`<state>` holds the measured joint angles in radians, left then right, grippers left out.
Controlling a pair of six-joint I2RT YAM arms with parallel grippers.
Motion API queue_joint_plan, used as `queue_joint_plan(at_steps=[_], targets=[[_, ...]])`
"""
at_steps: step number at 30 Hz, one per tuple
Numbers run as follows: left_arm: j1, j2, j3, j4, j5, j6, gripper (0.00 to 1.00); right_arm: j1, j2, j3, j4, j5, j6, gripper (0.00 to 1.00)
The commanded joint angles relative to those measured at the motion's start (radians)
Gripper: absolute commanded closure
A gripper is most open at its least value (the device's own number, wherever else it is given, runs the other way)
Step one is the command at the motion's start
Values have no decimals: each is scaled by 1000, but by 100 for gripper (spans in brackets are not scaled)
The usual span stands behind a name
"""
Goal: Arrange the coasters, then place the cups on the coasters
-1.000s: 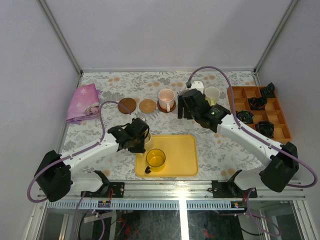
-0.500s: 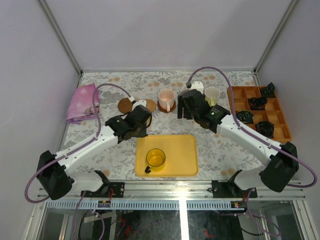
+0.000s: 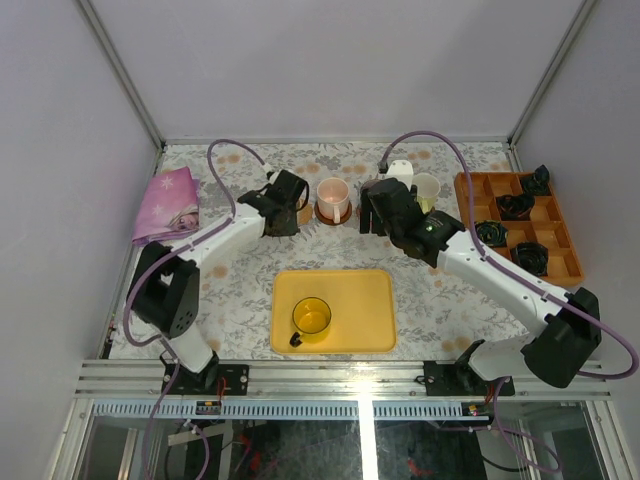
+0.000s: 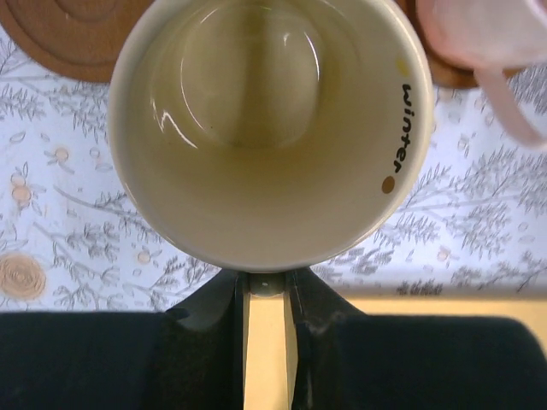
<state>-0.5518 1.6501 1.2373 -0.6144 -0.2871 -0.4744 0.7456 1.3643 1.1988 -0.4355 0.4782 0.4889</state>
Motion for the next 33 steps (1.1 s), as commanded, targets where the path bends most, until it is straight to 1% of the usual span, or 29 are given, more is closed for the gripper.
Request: queue_joint_plan(at_steps=[1,5,12,20,33], targets=[[52,52,142,126,57,16,100,6,-36,22,17,69,-25,27],[98,107,183,136,124,10,100,6,-33,18,20,68,-23,27],[120,154,212,156,164,27,100,5,-31,16,20,68,-18,27],[139,204,224,180,174,74,100,5,-20,21,19,67,-22,27],[148,208,223,200,191,87,100,6,4,17,30,47,-21,27]])
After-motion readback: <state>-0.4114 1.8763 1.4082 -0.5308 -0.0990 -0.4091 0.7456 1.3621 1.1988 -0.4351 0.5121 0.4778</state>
